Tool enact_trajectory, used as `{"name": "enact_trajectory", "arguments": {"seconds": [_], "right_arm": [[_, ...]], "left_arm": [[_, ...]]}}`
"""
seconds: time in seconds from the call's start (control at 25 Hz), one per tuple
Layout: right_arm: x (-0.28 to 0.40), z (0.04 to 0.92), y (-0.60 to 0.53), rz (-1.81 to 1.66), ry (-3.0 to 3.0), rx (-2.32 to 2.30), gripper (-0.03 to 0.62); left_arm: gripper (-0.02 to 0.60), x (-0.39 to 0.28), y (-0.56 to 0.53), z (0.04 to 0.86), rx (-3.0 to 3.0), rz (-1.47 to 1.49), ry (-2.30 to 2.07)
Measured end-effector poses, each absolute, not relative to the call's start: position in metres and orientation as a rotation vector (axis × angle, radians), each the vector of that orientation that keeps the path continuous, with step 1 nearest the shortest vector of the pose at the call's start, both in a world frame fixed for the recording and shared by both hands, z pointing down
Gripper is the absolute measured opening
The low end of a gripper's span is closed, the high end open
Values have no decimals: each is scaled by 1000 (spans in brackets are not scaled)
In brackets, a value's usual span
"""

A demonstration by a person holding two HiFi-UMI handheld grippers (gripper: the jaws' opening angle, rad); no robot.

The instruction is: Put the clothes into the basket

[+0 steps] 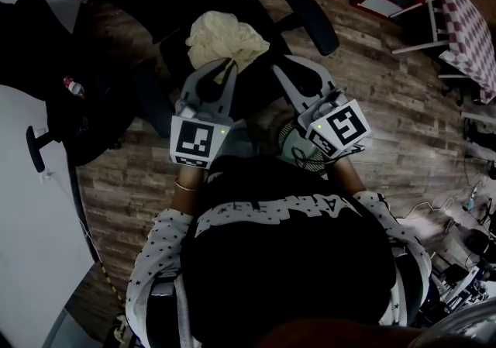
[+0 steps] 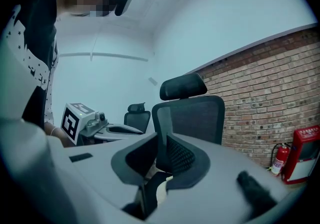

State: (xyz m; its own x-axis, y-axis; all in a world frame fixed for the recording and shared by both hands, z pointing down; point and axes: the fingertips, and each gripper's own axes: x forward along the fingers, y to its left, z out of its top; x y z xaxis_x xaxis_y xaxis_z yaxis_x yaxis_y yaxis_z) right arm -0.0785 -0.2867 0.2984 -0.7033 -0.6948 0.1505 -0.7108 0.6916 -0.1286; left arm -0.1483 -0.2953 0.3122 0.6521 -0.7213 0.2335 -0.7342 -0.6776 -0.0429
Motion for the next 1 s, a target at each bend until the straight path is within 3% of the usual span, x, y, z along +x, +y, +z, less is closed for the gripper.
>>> {"name": "enact_trajectory", "arguments": {"seconds": [0.28,1.0], "right_arm": [[-97,312,-306,292,-2791,1172,57],[-106,358,-326,317,-2702,1176,84]], "left_arm": [[14,-166,-318,327,2843,470,-1278],[14,-174,-341,359,2740,318,-1225]]}}
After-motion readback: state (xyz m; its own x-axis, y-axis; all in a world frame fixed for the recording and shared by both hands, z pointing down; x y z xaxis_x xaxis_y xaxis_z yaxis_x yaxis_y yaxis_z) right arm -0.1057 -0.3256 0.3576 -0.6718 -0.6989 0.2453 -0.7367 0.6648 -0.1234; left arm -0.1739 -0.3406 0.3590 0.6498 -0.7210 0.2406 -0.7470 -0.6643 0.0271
